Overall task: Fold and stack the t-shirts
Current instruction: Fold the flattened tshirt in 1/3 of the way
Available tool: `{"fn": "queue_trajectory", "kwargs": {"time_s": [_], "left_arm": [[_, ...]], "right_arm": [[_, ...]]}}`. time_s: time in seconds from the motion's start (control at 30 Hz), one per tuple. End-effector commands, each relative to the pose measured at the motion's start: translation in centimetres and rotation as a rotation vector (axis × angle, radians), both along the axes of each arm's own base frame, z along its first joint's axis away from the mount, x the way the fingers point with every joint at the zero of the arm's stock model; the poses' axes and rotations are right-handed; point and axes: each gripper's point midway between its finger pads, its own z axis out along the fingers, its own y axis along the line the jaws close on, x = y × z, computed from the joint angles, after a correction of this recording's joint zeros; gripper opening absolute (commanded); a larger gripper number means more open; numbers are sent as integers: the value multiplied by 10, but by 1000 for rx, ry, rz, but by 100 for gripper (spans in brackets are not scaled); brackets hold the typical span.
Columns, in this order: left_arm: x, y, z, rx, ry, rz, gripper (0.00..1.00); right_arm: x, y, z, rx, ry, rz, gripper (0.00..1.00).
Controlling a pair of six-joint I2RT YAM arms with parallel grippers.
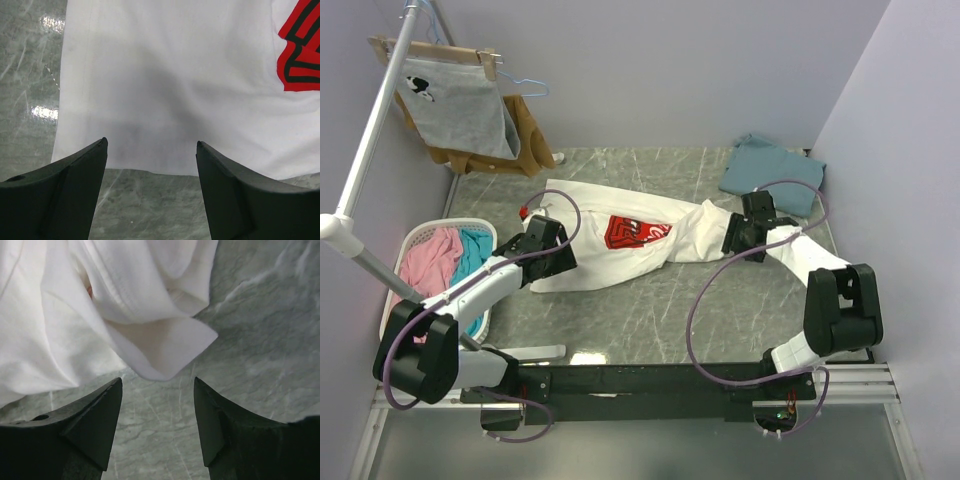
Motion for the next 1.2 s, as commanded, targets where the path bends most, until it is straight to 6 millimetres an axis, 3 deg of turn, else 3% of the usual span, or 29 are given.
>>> {"fn": "queue_trajectory", "kwargs": {"time_s": [0.0, 0.1, 0.23, 0.5, 0.6, 0.63, 0.7, 0.73, 0.77, 0.83, 0.97, 1.07, 1.17], "left_arm": [[3, -3, 2, -1, -17, -15, 77], [3, -2, 0, 3, -12, -15, 77], [4, -4, -2, -1, -8, -21, 77], [3, -4, -6, 1, 3, -26, 76], [3, -3, -7, 6, 6, -23, 76], [2, -3, -8, 9, 8, -24, 76], [2, -3, -8, 12, 10, -22, 76], [3, -3, -7, 12, 9, -21, 76], [3, -3, -8, 12, 10, -21, 76], [4, -3, -7, 12, 9, -21, 76], [4, -3, -5, 10, 7, -23, 76], [5, -6, -3, 0, -1, -31, 76], [5, -7, -2, -6, -1, -37, 76]], "right_arm": [[34, -15, 36, -103, -126, -8, 66], [37, -21, 42, -150, -133, 4, 67], [42, -15, 38, -133, -137, 50, 67], [46, 4, 13, -61, -101, 146, 60], [47, 8, 6, -43, -88, 166, 43], [47, 9, 7, -42, -89, 166, 29], [46, 5, 9, -59, -90, 150, 13], [45, 4, 11, -59, -94, 148, 3], [44, 3, 19, -62, -113, 143, 0], [39, 5, 25, -54, -121, 133, 0], [28, 13, 59, -6, -194, 117, 0], [18, 30, 82, 109, -240, 117, 0], [4, 45, 93, 220, -225, 112, 0]]}}
